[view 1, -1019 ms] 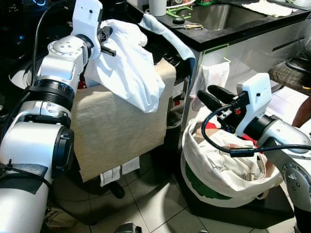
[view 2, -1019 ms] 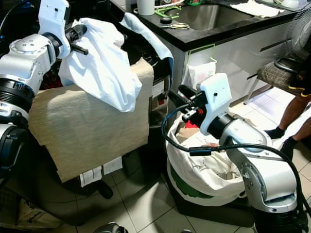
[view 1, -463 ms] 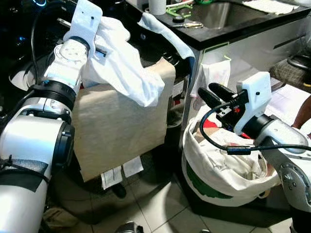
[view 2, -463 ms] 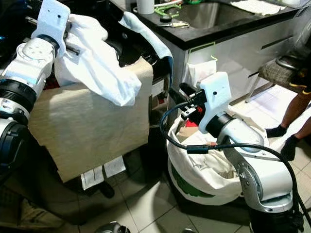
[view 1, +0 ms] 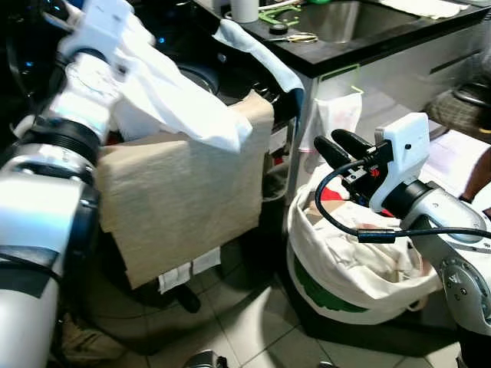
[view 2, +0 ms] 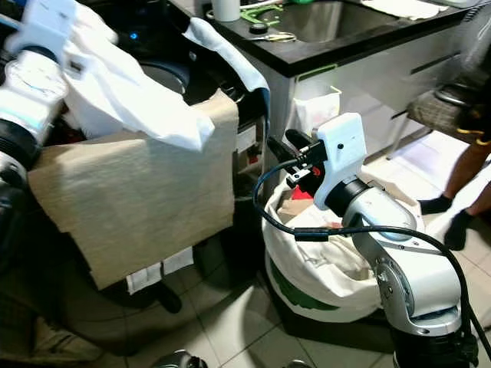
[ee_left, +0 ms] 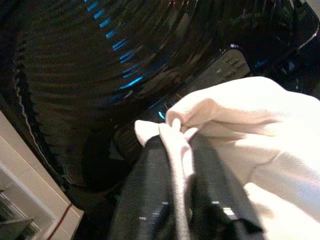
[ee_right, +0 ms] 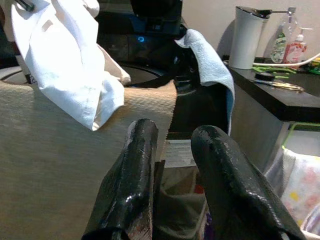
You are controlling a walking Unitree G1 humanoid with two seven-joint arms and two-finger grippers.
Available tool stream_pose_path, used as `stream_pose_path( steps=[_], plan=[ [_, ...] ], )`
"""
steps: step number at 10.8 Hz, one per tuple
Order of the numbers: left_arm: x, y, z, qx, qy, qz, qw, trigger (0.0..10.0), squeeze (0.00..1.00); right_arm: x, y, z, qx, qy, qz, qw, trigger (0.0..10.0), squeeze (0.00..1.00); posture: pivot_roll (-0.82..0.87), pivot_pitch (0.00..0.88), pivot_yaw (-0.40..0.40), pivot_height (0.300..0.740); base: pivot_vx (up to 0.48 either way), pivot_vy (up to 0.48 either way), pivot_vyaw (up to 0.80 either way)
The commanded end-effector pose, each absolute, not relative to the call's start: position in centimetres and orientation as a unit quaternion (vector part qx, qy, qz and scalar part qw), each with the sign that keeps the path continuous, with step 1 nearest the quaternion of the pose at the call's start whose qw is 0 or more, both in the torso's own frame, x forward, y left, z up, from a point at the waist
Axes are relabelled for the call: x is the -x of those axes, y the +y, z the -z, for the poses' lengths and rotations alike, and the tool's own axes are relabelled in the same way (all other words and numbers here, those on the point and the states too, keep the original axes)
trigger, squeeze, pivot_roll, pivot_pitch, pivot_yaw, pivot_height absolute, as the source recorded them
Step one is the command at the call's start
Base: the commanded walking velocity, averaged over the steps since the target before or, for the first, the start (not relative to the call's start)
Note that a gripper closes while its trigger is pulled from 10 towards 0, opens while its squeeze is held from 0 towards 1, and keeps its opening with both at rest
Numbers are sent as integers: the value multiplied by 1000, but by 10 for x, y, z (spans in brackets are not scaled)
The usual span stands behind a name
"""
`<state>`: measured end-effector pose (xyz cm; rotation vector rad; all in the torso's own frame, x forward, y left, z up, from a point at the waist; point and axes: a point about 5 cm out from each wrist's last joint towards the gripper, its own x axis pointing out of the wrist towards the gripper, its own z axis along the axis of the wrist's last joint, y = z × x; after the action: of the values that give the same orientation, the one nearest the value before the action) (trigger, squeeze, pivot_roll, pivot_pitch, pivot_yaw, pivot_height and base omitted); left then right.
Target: Clothes washing
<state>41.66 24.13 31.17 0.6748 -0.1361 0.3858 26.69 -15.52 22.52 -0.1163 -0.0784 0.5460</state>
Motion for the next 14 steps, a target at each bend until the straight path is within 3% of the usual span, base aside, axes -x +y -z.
stream_pose_path(
  steps=[1, 5, 10, 11, 13, 14],
  plan=[
    [-416, 245, -321, -321, -58, -177, 929, 10000, 1000, -268, -157, -230, 60, -50, -260, 962, 10000, 0, -128, 0, 134, 719, 0, 0, 0],
    [-415, 248, -329, -325, -65, -193, 924, 10000, 1000, -267, -158, -230, 60, -52, -255, 964, 10000, 0, -130, 0, 138, 719, 0, 0, 0],
    [-418, 241, -323, -332, -49, -155, 929, 10000, 1000, -269, -159, -231, 60, -53, -253, 964, 10000, 0, -126, 0, 132, 719, 0, 0, 0],
    [-421, 229, -312, -321, -23, -92, 942, 10000, 0, -269, -159, -232, 61, -53, -255, 963, 10000, 0, -125, 0, 131, 719, 0, 0, 0],
    [-423, 218, -308, -287, -17, -30, 957, 10000, 0, -269, -158, -232, 62, -53, -257, 963, 10000, 0, -127, 0, 133, 719, 0, 0, 0],
    [-424, 205, -308, -242, -27, 42, 969, 10000, 0, -269, -158, -232, 63, -52, -258, 963, 10000, 0, -128, 0, 131, 719, 0, 0, 0]
  ],
)
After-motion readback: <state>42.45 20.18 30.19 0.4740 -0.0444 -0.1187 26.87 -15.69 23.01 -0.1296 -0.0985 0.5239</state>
